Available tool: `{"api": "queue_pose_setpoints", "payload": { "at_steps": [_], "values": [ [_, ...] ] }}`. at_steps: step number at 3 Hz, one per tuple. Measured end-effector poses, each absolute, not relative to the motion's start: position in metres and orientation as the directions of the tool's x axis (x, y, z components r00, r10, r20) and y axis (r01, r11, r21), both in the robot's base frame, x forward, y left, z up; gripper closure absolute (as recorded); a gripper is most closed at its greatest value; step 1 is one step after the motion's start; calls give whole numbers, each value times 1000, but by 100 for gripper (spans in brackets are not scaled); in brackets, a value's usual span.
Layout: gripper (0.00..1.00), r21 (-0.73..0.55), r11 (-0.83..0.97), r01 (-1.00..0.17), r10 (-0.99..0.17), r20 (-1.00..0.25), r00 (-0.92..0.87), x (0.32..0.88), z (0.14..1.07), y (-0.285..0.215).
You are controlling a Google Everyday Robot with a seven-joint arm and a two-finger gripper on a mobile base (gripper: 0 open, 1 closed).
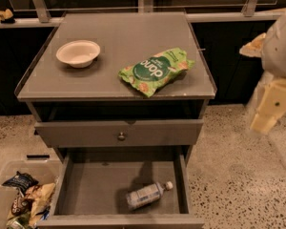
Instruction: Pick blue plastic bottle from middle drawer and place on counter
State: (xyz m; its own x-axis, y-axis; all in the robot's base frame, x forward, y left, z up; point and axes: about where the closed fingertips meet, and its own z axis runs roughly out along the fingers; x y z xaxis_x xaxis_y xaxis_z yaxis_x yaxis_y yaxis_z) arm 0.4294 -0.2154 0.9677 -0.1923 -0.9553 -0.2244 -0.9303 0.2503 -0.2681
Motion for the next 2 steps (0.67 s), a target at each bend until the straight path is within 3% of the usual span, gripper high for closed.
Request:
{"api": "queue_pose_setpoints", "payload": {
  "at_steps": [2],
  "values": [
    [0,-306,198,-931,-912,-406,-61,362,887,-194]
  ]
}}
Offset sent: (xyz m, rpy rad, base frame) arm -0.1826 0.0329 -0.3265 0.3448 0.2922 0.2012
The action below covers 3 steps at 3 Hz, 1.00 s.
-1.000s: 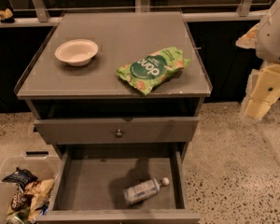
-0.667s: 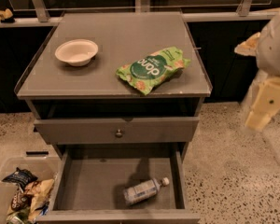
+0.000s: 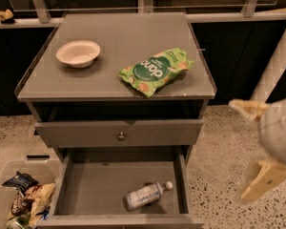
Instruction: Pick blue plastic bottle from middle drawer and place on counter
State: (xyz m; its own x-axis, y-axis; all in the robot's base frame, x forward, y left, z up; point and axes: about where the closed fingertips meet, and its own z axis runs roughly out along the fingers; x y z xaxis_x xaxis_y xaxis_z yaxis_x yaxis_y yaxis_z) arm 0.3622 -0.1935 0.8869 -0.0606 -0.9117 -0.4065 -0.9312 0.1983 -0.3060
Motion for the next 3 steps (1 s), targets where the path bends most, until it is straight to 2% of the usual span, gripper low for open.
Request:
{"api": "queue_pose_setpoints", "payload": {
  "at_steps": [1,2,3],
  "values": [
    [0,-216,139,-966,-898,-438,-31,338,803,-167],
    [0,-126,40,-991,-931,-364,9,328,699,-141],
    [0,11,131,-991,-932,-339,-127,312,598,-156]
  ]
}}
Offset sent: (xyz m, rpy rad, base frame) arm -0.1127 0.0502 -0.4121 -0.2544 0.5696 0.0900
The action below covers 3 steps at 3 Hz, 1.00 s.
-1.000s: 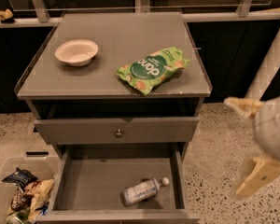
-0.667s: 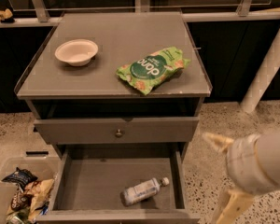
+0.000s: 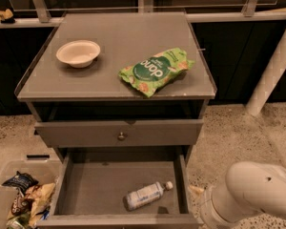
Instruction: Pick blue plastic bottle from middle drawer and place on counter
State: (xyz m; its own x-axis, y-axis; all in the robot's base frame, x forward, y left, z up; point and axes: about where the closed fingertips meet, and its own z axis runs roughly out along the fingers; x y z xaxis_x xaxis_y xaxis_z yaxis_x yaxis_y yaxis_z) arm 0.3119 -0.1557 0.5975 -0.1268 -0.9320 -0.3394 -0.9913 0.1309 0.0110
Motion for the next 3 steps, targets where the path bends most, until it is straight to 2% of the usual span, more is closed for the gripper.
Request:
{"api": "queue_pose_setpoints", "payload": {
  "at_steps": [1,2,3],
  "values": [
    [0,69,165,-984,-917,-357,-178,307,571,-155],
    [0,67,161,-985,-918,-356,-175,307,572,-155],
    [0,115,143,-983,-914,-366,-176,328,559,-165]
  ]
}}
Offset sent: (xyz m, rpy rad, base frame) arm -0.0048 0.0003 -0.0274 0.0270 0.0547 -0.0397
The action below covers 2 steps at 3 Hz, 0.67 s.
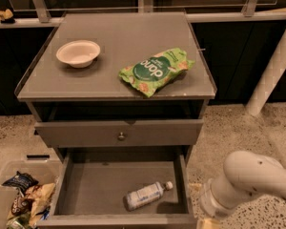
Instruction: Pick blue plastic bottle from middle drawer and place on counter
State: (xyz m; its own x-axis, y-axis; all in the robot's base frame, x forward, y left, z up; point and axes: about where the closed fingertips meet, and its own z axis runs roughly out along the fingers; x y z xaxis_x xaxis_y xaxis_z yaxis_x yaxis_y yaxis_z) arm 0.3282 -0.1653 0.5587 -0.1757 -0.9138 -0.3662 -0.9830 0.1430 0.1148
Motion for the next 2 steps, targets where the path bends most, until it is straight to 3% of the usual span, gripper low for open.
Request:
{"api": "queue_pose_setpoints", "payload": {
  "at_steps": [1,2],
  "values": [
    [0,170,77,-982,-928,-348,-133,382,529,-173],
    [0,141,3,-990,-937,-345,-52,421,512,-168]
  ]
}}
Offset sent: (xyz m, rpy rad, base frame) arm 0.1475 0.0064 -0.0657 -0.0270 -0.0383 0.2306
